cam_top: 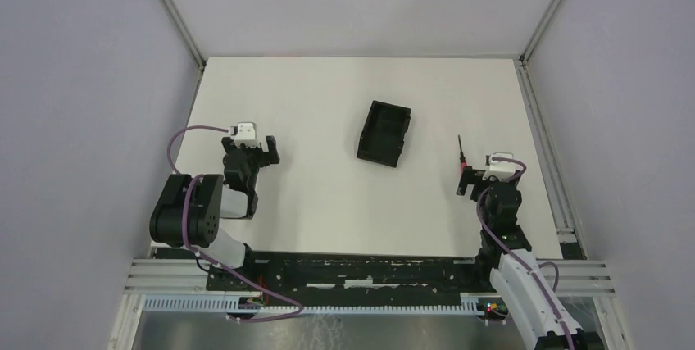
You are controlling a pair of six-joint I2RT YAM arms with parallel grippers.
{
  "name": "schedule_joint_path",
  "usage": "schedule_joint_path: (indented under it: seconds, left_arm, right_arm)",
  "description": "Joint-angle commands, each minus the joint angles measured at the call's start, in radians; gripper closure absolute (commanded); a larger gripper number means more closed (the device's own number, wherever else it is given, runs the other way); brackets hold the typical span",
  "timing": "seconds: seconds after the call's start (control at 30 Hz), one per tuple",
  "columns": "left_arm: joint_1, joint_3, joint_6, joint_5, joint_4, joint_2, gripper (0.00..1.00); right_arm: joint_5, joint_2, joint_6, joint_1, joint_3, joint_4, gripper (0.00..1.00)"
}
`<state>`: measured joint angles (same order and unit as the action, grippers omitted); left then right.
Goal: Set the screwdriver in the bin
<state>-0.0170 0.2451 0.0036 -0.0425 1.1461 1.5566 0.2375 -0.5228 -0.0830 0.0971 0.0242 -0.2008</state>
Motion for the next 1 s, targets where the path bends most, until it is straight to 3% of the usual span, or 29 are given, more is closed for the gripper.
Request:
schedule_joint_path:
  seconds: [0.0, 0.13, 0.33, 0.43, 0.57, 0.7, 0.8, 0.9, 0.97]
  left_arm:
    - [0.006, 0.004, -0.033, 0.009, 0.029, -0.016, 0.00]
    - [0.006, 0.005, -0.033, 0.009, 0.028, -0.016, 0.00]
    - [0.006, 0.004, -0.033, 0.009, 0.029, -0.016, 0.00]
    - [0.006, 0.004, -0.033, 0.009, 0.029, -0.016, 0.00]
    - [0.006, 0.004, -0.033, 0.009, 0.029, -0.016, 0.00]
    - [0.006, 0.004, -0.033, 0.009, 0.029, -0.016, 0.00]
    - [0.006, 0.003, -0.033, 0.009, 0.029, -0.017, 0.00]
    - [0.006, 0.003, -0.033, 0.009, 0.029, -0.017, 0.00]
    - [0.006, 0.003, -0.033, 0.009, 0.029, -0.017, 0.00]
  right_arm:
    - [0.009, -0.027, -0.016, -0.001, 0.142, 0.047, 0.02]
    - [-0.009, -0.188, -0.014, -0.002, 0.377, 0.250, 0.02]
    - [-0.099, -0.638, 0.044, -0.002, 0.864, 0.636, 0.02]
    - [-0.127, -0.846, 0.060, -0.003, 1.035, 0.758, 0.07]
    - [-0.110, -1.005, 0.067, -0.006, 1.091, 0.787, 0.09]
    - [-0.101, -1.096, 0.057, -0.012, 1.033, 0.720, 0.10]
    - [-0.109, -1.160, 0.053, -0.020, 0.987, 0.674, 0.17]
    - [-0.123, -1.207, 0.039, -0.032, 0.945, 0.642, 0.34]
    - [-0.137, -1.219, 0.031, -0.038, 0.932, 0.639, 0.52]
